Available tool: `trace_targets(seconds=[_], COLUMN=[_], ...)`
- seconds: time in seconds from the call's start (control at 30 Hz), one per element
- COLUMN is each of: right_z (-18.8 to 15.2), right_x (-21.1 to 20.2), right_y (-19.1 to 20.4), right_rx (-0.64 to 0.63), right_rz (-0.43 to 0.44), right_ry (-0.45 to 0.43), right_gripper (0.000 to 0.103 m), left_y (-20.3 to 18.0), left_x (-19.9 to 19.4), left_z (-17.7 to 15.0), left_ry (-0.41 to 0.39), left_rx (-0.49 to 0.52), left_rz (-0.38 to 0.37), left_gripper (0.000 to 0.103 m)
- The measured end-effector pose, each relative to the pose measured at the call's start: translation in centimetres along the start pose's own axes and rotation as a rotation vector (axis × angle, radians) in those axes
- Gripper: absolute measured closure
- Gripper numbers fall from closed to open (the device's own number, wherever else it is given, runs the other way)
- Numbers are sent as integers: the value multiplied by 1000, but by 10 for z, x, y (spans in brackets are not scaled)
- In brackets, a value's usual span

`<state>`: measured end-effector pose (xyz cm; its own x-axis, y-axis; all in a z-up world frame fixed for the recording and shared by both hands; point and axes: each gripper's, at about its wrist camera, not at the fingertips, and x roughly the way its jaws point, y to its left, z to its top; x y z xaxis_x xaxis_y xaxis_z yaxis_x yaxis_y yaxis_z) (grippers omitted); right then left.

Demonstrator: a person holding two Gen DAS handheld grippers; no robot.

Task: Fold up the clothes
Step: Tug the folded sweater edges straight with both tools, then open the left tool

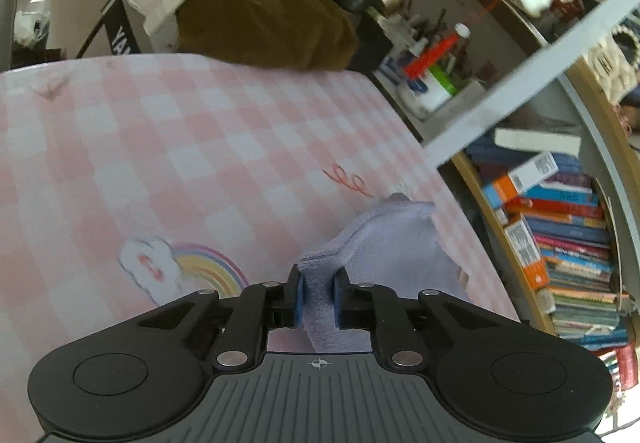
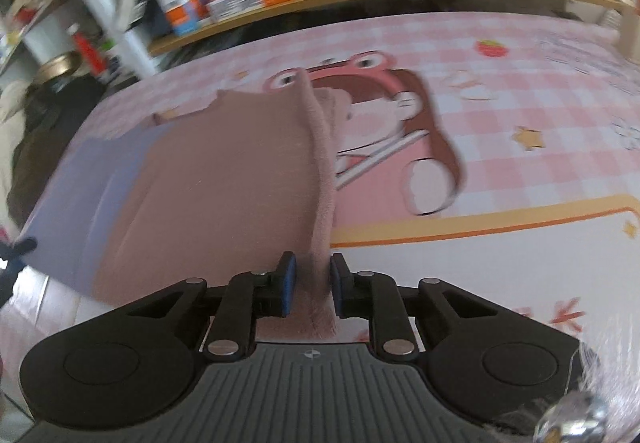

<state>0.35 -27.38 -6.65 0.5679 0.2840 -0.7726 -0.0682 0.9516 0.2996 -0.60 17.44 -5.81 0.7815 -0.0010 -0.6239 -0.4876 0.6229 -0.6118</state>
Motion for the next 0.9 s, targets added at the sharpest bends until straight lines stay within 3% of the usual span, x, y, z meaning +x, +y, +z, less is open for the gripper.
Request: trace_targets(seconds=[0.1,0.17,0.27,0.4,0.9], right_z=[-4,-3,-3,-4,-6], right_x=[3,3,3,3,2], right_y=[14,16,13,14,15], right_rx=[-26,-25,-6,2,13], right_rz=[-3,-8,-3,-10,-30], right_ry=[-2,-2,-2,-8,-13], right_gripper=[86,86,86,85,84], left_y=[4,5,6,9,7], left_x=[4,7,11,14,13], left_z=[3,3,3,5,-5], left_ry=[19,30,40,41,119], left_rx=[-2,0,-13,-63,-90], left_rz=[-20,-32,-55,-61,-40], left_gripper=[89,75,68,68,67])
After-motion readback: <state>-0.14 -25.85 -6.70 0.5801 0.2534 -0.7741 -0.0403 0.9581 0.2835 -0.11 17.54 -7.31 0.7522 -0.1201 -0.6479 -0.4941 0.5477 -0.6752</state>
